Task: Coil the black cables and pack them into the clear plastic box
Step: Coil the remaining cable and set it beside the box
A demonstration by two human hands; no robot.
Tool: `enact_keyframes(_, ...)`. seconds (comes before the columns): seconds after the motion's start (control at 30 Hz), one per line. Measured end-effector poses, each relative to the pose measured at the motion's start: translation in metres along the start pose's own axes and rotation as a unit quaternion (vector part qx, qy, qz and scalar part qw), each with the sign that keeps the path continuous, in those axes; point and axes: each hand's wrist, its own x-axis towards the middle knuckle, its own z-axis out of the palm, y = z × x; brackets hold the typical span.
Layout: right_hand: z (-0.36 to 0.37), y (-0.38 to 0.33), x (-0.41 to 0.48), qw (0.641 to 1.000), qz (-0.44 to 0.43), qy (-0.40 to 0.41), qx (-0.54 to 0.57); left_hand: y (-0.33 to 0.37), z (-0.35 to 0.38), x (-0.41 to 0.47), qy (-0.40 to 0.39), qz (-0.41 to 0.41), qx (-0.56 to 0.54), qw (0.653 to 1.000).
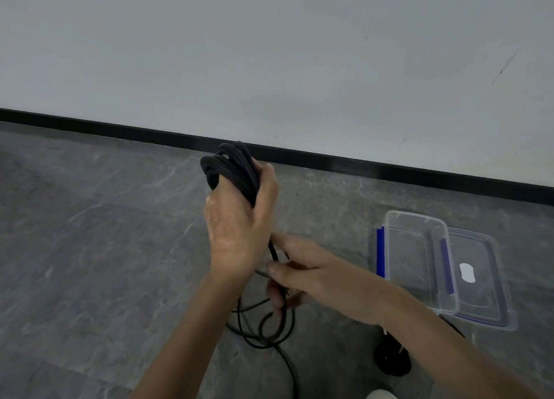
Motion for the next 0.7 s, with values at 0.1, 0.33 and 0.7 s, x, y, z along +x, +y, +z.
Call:
enact_keyframes(0.1,-0.003,0.001,0.001,0.999,-0.005,0.032,0.013,-0.007,-0.004,0.006,-0.014,-0.002,0.053,0.998)
enact_keyframes(0.33,-0.017,-0.002,0.000,0.992,-0.050,0.111,-0.033,-0.021,-0.008,0.013,-0.172,0.005,0.182,0.968)
enact_keyframes(0.7,-0.042,-0.005,-0.012,0.949,-0.184,0.219,-0.130,-0.012,-0.004,-0.002,-0.534,-0.151,-0.036,0.831)
